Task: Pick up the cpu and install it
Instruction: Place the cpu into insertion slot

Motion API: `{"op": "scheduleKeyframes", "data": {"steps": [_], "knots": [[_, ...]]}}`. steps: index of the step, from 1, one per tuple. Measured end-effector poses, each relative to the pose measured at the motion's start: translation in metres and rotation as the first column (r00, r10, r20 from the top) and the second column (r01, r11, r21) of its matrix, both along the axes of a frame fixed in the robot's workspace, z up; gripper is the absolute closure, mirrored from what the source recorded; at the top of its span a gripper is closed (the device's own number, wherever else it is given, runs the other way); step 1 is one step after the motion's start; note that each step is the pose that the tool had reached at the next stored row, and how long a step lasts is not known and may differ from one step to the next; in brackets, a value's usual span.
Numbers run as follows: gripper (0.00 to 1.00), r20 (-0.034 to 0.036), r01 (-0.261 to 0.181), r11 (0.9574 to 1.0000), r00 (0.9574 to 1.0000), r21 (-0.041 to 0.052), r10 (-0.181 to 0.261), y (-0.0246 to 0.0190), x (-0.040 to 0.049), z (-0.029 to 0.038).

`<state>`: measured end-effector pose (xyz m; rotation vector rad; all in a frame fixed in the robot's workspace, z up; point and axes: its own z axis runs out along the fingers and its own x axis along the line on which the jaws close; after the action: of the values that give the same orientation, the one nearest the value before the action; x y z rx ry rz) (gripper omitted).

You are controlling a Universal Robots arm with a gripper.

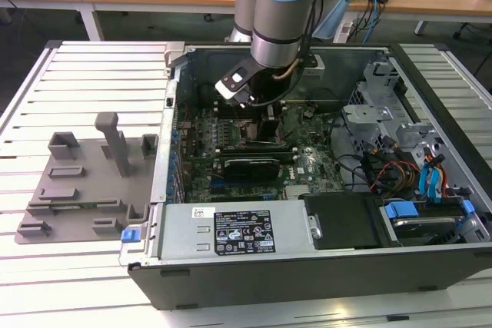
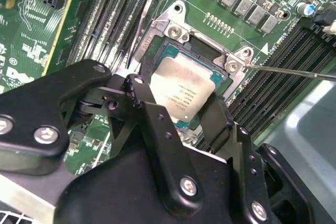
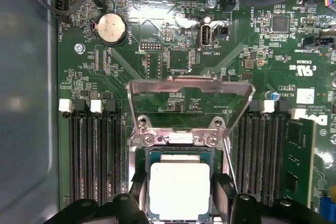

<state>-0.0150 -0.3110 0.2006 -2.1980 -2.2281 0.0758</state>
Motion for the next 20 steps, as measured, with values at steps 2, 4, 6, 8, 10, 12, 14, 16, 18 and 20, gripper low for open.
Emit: {"op": "scheduleKeyframes", "data": {"steps": [2,4,6,8,10,12,14,16,18,20], "knots": [[0.38,0.0000,0.000,1.0000,1.0000,0.0000,0.000,0.0001,0.0000,0.0096],[0.46,0.0001,0.000,1.0000,1.0000,0.0000,0.000,0.0002,0.0000,0.0187],[0.70,0.0001,0.000,1.0000,1.0000,-0.0001,0.000,0.0002,0.0000,0.0266],[0.88,0.0002,0.000,1.0000,1.0000,0.0000,0.000,0.0002,0.0000,0.0316],[0.89,0.0001,0.000,1.0000,1.0000,0.0000,0.000,0.0002,0.0000,0.0345],[0.89,0.0001,0.000,1.0000,1.0000,0.0000,0.000,0.0002,0.0000,0.0373],[0.89,0.0001,0.000,1.0000,1.0000,0.0000,0.000,0.0002,0.0000,0.0394],[0.89,0.0002,0.000,1.0000,1.0000,0.0000,0.000,0.0002,0.0000,0.0441],[0.89,0.0001,0.000,1.0000,1.0000,0.0000,0.000,0.0002,0.0000,0.0489],[0.89,0.0001,0.000,1.0000,1.0000,0.0000,0.000,0.0002,0.0000,0.0545]]}}
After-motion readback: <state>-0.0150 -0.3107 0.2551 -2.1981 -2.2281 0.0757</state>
